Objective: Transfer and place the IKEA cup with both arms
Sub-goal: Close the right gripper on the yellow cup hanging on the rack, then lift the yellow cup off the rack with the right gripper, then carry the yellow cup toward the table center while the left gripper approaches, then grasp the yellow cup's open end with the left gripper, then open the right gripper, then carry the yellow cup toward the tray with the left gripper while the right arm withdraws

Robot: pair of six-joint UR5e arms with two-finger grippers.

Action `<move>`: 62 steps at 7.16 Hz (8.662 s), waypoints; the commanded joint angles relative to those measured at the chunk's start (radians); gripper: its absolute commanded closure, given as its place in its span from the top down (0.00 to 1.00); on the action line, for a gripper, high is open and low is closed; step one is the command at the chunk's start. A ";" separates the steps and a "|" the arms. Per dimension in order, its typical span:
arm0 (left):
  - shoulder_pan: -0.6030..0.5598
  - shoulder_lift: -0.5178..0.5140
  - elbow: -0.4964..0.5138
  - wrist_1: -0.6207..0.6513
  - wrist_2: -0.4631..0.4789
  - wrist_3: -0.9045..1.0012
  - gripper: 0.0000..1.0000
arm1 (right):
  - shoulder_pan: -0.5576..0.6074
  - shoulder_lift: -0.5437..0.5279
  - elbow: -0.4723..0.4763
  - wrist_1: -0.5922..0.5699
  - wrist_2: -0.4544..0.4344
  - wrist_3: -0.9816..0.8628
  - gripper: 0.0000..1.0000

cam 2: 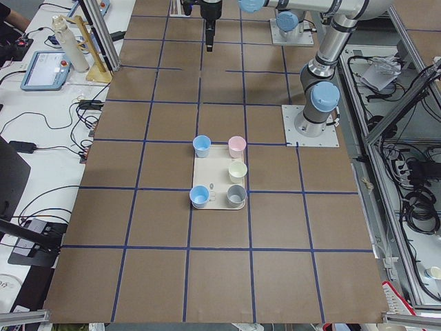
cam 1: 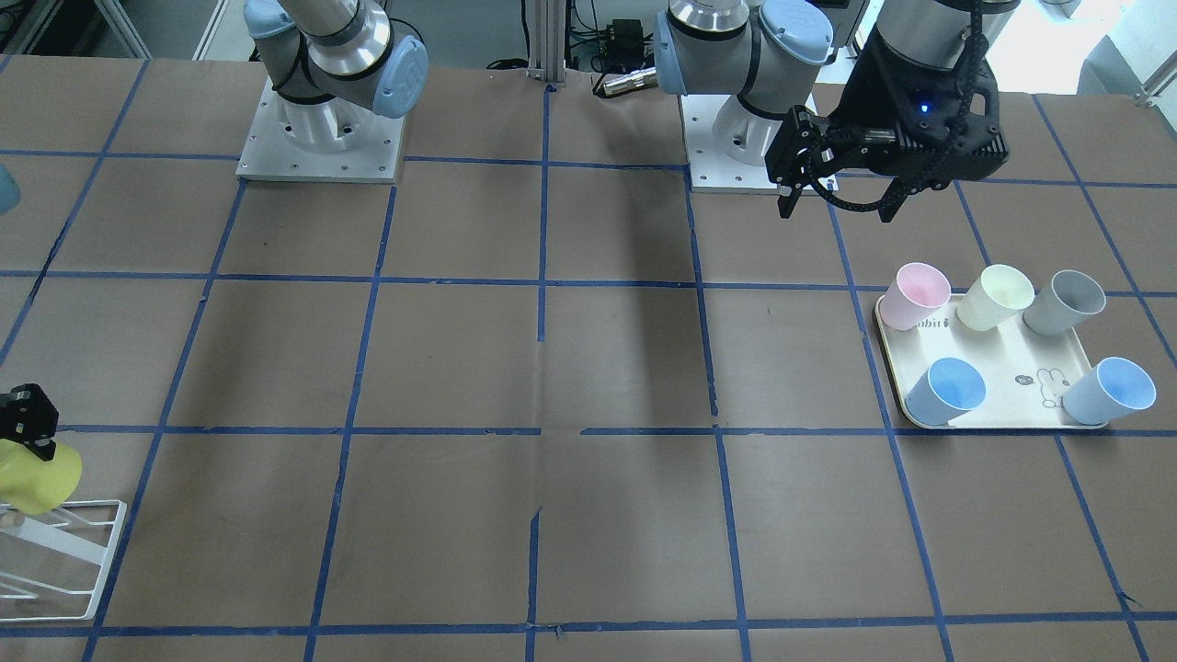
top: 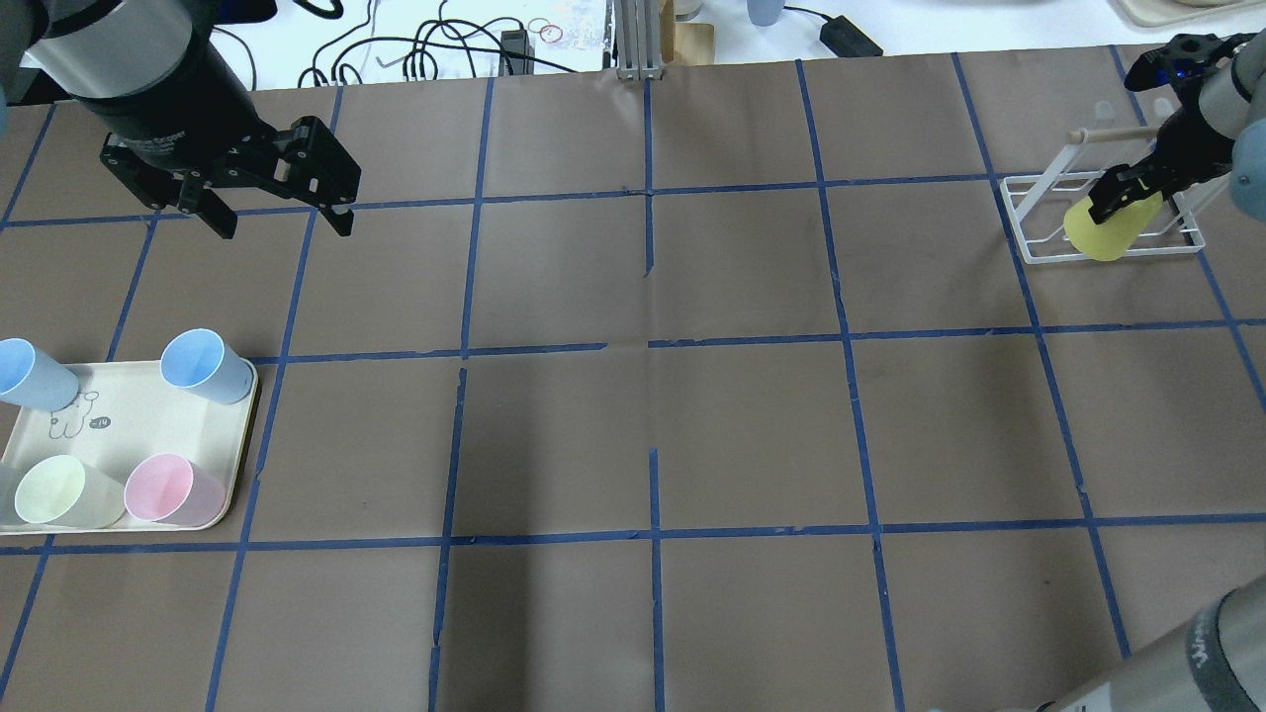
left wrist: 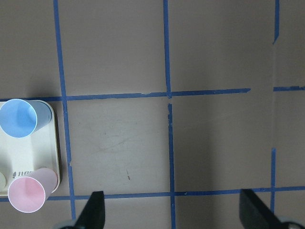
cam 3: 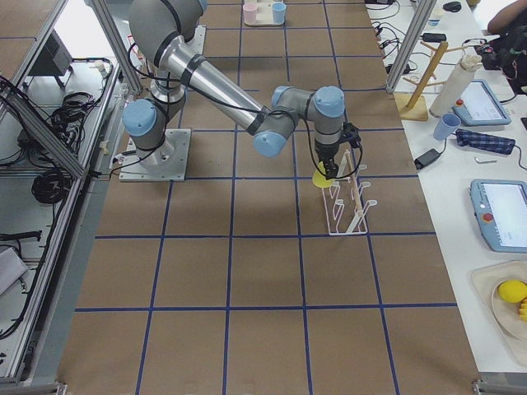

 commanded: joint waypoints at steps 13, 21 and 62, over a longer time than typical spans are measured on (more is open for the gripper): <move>0.091 0.003 -0.009 -0.030 -0.236 0.039 1.00 | 0.463 -0.292 -0.051 0.312 0.106 0.596 0.00; 0.353 -0.013 -0.398 -0.150 -1.342 0.310 1.00 | 0.423 -0.341 0.076 0.551 1.257 0.862 0.00; 0.636 -0.048 -0.268 0.298 -0.101 0.691 0.00 | 0.392 -0.496 0.055 0.554 0.120 1.031 1.00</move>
